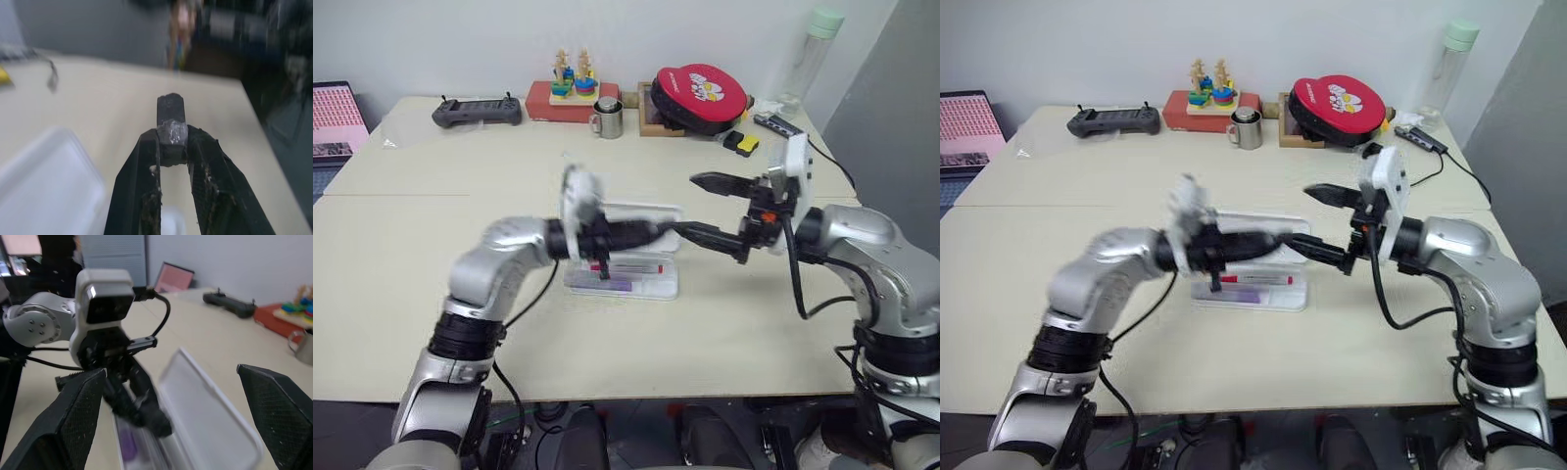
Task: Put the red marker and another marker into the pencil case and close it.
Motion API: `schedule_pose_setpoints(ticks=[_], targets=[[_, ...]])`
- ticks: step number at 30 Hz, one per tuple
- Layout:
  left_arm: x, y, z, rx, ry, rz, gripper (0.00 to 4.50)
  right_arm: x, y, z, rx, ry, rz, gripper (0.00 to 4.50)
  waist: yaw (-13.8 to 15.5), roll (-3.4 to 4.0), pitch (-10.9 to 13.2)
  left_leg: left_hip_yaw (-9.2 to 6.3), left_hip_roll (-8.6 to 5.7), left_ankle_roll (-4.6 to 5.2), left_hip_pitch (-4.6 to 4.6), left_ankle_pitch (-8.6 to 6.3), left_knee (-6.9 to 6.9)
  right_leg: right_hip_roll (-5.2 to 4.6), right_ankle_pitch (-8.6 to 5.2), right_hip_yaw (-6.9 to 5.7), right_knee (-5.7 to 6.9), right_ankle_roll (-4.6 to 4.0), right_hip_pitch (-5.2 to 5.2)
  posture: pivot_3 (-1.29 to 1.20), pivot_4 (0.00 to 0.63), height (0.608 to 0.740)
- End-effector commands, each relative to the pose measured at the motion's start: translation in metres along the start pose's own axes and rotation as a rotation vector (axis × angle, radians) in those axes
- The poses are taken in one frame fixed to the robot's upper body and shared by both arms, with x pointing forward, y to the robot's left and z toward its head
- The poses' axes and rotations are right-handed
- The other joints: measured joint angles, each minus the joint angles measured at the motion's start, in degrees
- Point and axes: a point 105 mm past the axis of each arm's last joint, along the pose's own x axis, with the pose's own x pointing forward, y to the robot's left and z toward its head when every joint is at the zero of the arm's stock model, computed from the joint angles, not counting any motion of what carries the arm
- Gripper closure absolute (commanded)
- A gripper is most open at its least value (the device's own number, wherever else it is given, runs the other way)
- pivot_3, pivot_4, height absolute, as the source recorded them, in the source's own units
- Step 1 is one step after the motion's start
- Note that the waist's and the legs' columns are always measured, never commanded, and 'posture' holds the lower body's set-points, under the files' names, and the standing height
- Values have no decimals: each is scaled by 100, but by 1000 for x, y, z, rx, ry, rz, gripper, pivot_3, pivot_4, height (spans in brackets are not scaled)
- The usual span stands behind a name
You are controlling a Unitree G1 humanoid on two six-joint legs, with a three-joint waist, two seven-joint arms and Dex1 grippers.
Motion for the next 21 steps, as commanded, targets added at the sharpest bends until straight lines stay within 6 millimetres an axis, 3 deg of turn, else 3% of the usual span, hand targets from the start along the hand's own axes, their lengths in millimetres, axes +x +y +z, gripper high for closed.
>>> schedule_pose_setpoints(ticks=[1,5,9,20,21], targets=[[1,3,-14,66,79,-21,4014,-4,7,5,-55,7,-9,0,-41,1,2,1,-1,1,-1,1,4,0,0,7,0,-1,-4,0,150,740],[5,14,-37,118,191,-8,4014,1,13,0,-59,29,-19,0,-38,0,2,2,-2,6,-4,4,12,-1,0,12,0,-2,-5,0,150,740],[15,15,-30,107,126,-45,4014,3,14,-3,-57,38,-40,0,-18,0,3,3,-3,6,-10,4,11,-2,8,9,-3,13,-4,0,150,740],[19,11,-27,87,113,-80,4014,4,23,-11,-36,74,-17,0,3,0,3,-1,-2,7,-22,4,3,-1,-2,-3,-2,-7,-11,0,150,740],[19,11,-27,89,115,-77,3668,4,22,-11,-36,73,-18,0,0,0,3,-1,-2,6,-21,4,3,-1,-3,-4,-1,-5,-11,0,150,740]])
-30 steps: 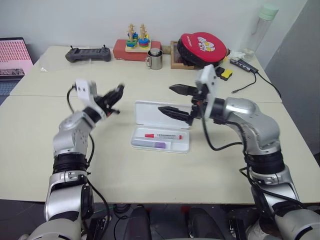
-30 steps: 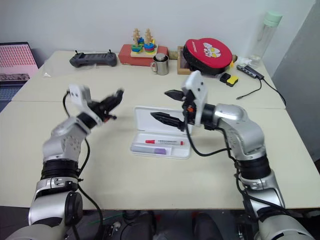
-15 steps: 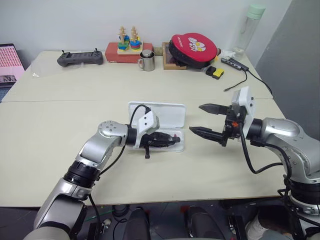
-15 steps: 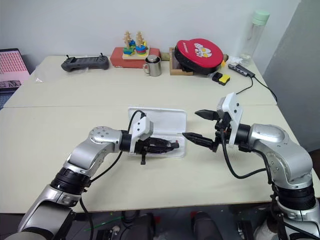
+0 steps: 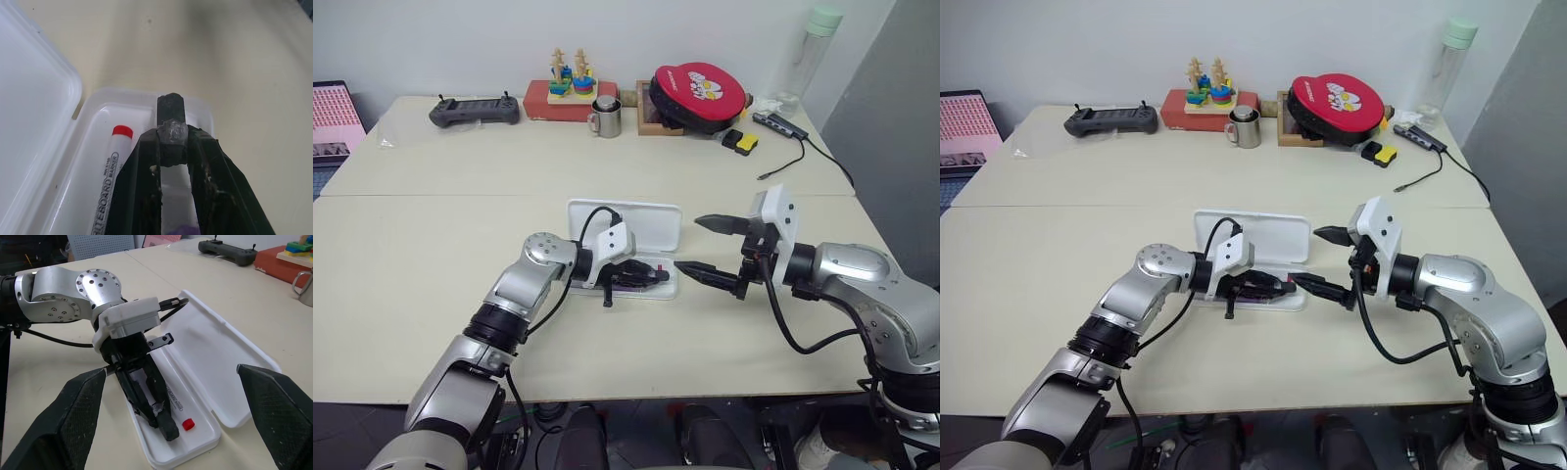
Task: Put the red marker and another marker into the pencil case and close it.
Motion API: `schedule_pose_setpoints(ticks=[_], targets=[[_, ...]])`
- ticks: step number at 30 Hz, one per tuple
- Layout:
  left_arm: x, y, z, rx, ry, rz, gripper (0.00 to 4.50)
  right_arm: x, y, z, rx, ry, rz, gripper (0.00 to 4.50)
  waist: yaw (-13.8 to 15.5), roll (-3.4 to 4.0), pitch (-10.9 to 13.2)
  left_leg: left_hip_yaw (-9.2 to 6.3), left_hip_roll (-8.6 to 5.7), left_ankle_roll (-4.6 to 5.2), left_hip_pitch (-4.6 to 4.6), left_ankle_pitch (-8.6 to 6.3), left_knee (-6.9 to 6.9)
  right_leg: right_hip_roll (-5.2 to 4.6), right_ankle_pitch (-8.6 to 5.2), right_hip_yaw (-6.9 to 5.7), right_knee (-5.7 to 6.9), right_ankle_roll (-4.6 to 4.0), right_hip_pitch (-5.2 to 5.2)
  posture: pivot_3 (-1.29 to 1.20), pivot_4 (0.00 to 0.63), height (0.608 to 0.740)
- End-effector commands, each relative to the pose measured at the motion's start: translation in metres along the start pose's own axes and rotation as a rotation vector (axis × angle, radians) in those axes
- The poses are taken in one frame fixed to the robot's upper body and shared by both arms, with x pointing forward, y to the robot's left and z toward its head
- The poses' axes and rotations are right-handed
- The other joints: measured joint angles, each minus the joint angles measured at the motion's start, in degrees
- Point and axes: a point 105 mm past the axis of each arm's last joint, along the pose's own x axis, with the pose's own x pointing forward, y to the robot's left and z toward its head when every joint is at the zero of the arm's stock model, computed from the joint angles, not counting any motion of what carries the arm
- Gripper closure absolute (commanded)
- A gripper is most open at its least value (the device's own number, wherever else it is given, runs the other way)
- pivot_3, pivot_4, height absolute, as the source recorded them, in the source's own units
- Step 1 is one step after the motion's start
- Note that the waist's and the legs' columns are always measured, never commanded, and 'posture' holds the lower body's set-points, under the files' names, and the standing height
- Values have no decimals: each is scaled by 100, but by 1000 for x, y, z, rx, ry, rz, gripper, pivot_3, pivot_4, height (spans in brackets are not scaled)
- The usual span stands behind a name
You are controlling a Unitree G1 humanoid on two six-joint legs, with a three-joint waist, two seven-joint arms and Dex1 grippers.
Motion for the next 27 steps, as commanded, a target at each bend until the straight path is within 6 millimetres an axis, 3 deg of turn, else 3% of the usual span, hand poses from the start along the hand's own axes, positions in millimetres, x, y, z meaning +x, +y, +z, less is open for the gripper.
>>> schedule_pose_setpoints(ticks=[1,13,16,19,22,24,27], targets=[[-4,-1,14,34,-36,-1,3323,-1,4,10,-42,-23,8,0,-3,0,0,0,0,0,1,0,0,0,0,0,1,1,0,0,150,740],[-12,-2,21,2,-62,21,1105,2,-2,15,-54,-43,1,0,0,0,0,-1,0,0,1,0,3,0,2,0,2,7,2,0,150,740],[-41,3,41,-71,-202,120,570,10,-26,33,-79,-95,-60,0,-42,0,0,0,1,0,2,0,4,0,3,1,3,7,2,0,150,740],[-75,1,47,-127,-278,225,49,28,-51,45,-74,-103,-107,0,-148,2,6,0,4,1,9,1,5,2,7,5,10,14,0,0,150,740],[-105,3,51,-166,-323,329,0,47,-63,44,-82,-68,-105,380,-172,2,5,-4,7,3,19,2,1,4,5,-1,11,10,10,0,150,740],[-120,5,51,-172,-332,393,0,57,-67,43,-81,-50,-87,904,-164,1,6,-3,5,2,17,2,1,2,5,-1,7,9,11,0,150,740],[-155,3,50,-180,-360,516,0,85,-94,44,-67,15,-170,1567,-179,4,12,0,3,2,10,2,1,0,8,0,3,3,6,0,150,740]])
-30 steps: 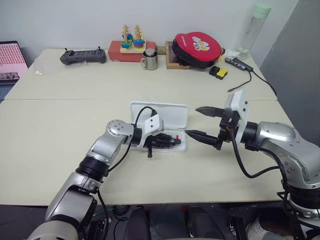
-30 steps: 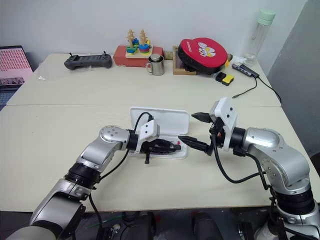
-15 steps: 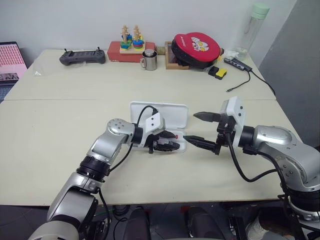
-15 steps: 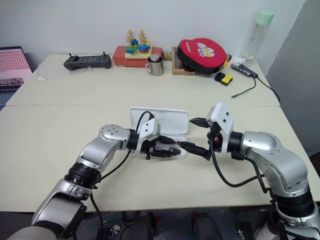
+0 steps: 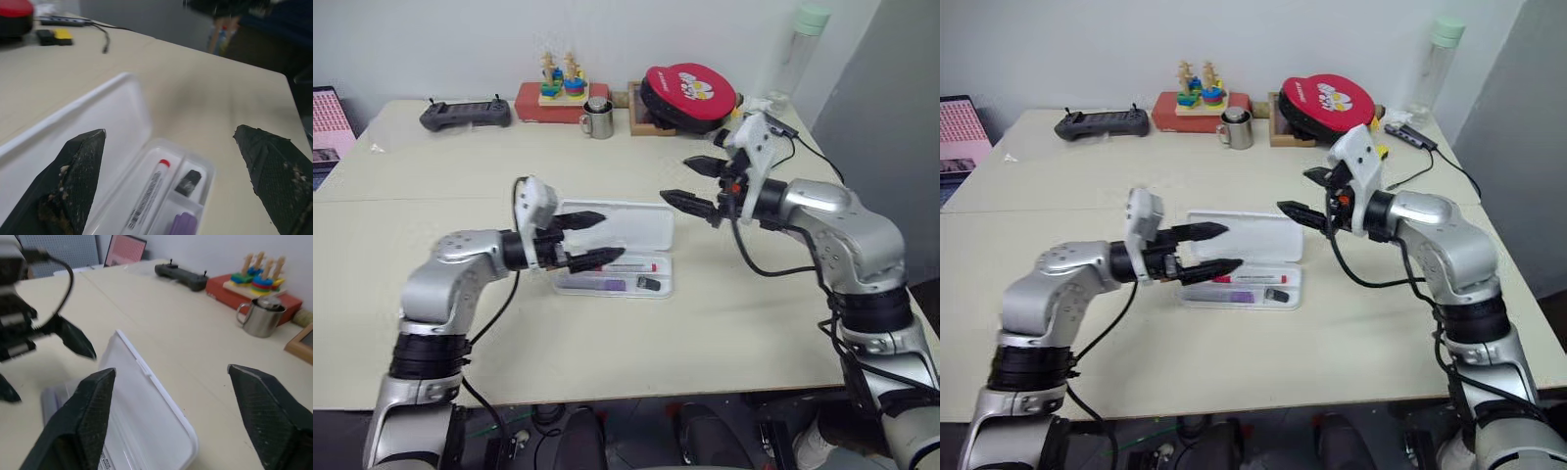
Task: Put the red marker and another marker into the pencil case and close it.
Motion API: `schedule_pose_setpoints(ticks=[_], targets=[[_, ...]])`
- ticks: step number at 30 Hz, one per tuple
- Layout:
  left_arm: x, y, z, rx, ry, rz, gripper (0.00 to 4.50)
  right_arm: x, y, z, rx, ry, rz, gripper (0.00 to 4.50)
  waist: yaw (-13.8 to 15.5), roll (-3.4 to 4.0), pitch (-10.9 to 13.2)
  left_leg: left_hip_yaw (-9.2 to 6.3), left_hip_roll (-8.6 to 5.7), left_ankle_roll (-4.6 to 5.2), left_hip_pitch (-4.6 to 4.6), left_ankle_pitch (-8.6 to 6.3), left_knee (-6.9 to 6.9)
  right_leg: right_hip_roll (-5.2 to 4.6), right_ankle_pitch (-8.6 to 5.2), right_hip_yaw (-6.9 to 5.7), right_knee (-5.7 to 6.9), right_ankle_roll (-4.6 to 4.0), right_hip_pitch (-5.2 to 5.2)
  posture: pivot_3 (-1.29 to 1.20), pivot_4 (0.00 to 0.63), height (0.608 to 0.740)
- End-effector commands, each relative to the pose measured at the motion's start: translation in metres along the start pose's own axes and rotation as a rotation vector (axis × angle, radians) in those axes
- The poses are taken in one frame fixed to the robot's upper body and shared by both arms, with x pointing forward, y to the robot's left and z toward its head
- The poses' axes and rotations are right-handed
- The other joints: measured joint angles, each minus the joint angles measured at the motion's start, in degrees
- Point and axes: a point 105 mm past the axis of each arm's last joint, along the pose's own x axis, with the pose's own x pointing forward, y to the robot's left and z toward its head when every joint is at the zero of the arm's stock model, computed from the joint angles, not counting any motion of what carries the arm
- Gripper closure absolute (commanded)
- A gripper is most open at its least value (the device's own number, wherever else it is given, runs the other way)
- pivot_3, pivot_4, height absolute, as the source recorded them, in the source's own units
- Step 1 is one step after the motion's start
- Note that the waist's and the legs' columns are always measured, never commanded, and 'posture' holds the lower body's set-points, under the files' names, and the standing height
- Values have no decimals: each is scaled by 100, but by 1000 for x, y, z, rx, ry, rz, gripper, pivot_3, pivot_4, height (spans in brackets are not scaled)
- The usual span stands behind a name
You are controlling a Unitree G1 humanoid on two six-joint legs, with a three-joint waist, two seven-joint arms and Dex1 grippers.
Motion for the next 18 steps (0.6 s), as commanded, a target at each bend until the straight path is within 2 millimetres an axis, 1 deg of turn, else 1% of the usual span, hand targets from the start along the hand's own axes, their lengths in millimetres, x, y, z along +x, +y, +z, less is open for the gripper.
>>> schedule_pose_setpoints(ticks=[1,2,4,5,6,7,8,11,12,16,18], targets=[[-32,6,28,45,-94,112,0,27,-30,13,-40,37,-107,1797,-39,5,8,3,0,0,-1,0,-2,0,3,3,1,-4,-5,0,150,740],[-34,7,29,42,-100,121,0,31,-33,13,-39,43,-115,2106,-34,5,8,4,1,0,-1,0,-2,0,4,4,4,-5,-8,0,150,740],[-40,7,33,35,-123,150,0,43,-42,7,-55,85,-157,2574,-3,5,8,0,3,0,0,0,-8,1,0,-6,5,-15,-5,0,150,740],[-45,4,39,27,-155,151,0,52,-43,7,-57,93,-167,2885,11,5,8,0,2,0,-1,0,-10,1,3,-6,4,-19,-6,0,150,740],[-49,1,42,21,-176,150,0,58,-43,7,-59,97,-171,3047,6,4,8,1,2,-1,-1,-1,-10,0,5,-5,2,-23,-6,0,150,740],[-54,1,45,19,-192,163,0,64,-42,6,-66,108,-170,3372,-3,4,8,3,2,-2,-1,-1,-10,0,5,-3,0,-23,-6,0,150,740],[-58,1,47,18,-200,174,0,67,-41,4,-72,116,-168,3585,18,3,9,3,2,-2,-3,-1,-10,0,6,-3,0,-24,-6,0,150,740],[-68,7,48,12,-210,225,0,75,-36,-15,-124,204,-129,4359,24,4,9,1,2,-3,-5,-2,-12,0,6,-6,2,-25,-8,0,150,740],[-69,6,51,6,-230,220,0,76,-34,-21,-127,228,-116,4493,26,4,9,1,2,-3,-5,-2,-12,0,6,-7,2,-25,-8,0,150,740],[-71,0,58,-3,-264,190,0,77,-25,-33,-134,270,-43,4493,29,4,9,2,1,-4,-5,-2,-11,-2,7,-6,2,-24,-8,0,150,740],[-71,2,59,-14,-269,194,0,73,-12,-37,-163,284,38,4493,23,4,9,1,3,-4,-3,-2,-11,0,7,-7,4,-23,-7,0,150,740]])
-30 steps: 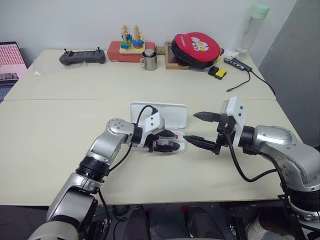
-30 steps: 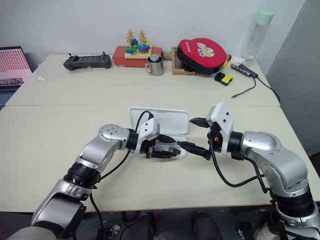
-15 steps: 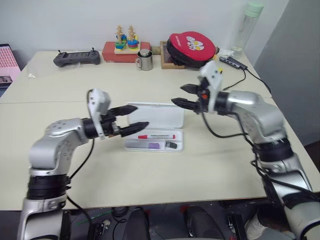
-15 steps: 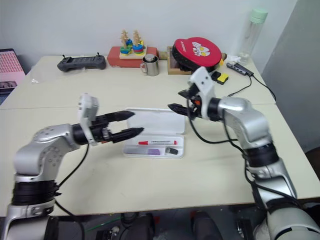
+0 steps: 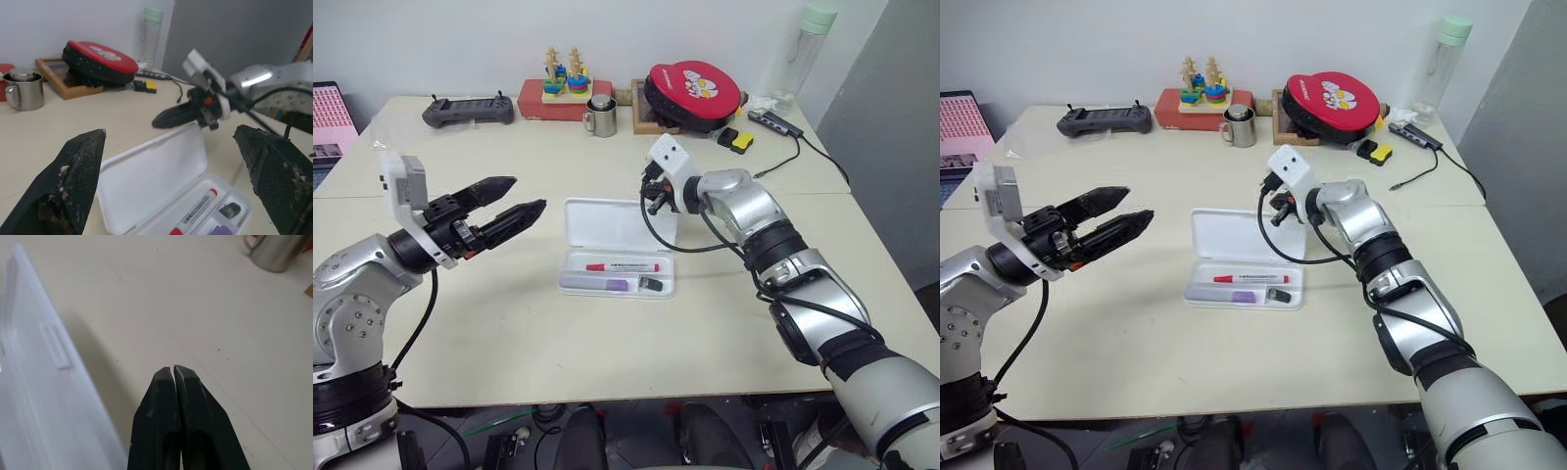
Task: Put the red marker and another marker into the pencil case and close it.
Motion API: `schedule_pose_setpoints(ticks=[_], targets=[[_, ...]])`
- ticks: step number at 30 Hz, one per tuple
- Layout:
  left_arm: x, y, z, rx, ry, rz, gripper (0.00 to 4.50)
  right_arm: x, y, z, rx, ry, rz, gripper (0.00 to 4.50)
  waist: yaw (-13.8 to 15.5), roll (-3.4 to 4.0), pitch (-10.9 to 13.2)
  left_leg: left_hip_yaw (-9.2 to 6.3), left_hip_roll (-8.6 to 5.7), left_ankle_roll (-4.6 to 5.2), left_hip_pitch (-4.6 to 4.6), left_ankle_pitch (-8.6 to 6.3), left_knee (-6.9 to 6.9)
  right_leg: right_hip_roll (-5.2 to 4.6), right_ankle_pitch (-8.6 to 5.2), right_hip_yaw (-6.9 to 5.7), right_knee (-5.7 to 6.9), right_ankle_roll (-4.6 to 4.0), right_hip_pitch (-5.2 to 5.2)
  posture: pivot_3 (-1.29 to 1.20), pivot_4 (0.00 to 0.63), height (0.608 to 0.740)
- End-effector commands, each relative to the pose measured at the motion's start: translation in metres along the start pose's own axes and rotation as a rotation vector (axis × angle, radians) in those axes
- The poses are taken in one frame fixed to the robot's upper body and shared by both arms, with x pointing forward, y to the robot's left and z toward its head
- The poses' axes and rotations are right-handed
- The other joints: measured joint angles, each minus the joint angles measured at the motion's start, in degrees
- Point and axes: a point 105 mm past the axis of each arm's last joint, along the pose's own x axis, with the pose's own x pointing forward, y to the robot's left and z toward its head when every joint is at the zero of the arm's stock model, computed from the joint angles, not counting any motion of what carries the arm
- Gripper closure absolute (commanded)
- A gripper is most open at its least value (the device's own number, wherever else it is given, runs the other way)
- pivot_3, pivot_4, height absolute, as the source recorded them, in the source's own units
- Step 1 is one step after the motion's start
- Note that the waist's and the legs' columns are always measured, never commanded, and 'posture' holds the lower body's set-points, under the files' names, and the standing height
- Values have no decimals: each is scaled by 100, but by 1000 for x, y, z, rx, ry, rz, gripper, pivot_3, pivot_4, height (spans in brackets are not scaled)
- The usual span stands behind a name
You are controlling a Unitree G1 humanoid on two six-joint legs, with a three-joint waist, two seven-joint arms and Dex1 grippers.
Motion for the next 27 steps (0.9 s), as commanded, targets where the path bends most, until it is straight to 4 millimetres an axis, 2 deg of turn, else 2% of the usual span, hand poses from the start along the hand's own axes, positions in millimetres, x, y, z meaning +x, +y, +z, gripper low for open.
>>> schedule_pose_setpoints(ticks=[1,7,12,17,19,25,26,27], targets=[[-3,-4,14,38,-21,-14,0,-7,20,5,-95,-12,123,4493,-3,0,0,0,0,0,1,0,0,0,0,0,1,0,0,0,150,740],[2,-10,0,36,52,-61,0,-32,60,5,-158,-44,288,4493,2,-1,-1,0,0,-2,3,-2,-2,0,-1,1,-1,0,3,0,150,740],[3,-10,-7,48,89,-71,0,-40,72,1,-168,-33,286,4493,-35,1,0,0,1,-2,6,-1,2,2,-7,4,4,13,0,0,150,740],[2,-20,-25,50,185,-134,0,-34,93,-34,-174,50,298,4493,-38,-3,-2,1,0,-3,6,-1,4,1,-7,5,-1,17,1,0,150,740],[2,-18,-30,55,212,-128,0,-29,99,-51,-179,96,295,4493,-37,-2,-2,3,0,-3,5,-1,3,0,-8,6,-2,12,1,0,150,740],[4,-15,-42,63,266,-120,0,-22,104,-83,-156,172,287,4493,-40,-10,-7,3,2,-3,14,-1,4,1,-10,7,0,24,3,0,150,740],[5,-15,-44,62,272,-116,0,-22,103,-80,-137,145,278,4493,-40,-11,-8,2,2,-3,18,-1,6,1,-11,6,0,25,8,0,150,740],[8,-11,-49,76,283,-92,0,-25,102,-68,-104,76,272,4493,-40,-14,-10,3,1,-3,19,-1,7,0,-11,7,0,24,9,0,150,740]])
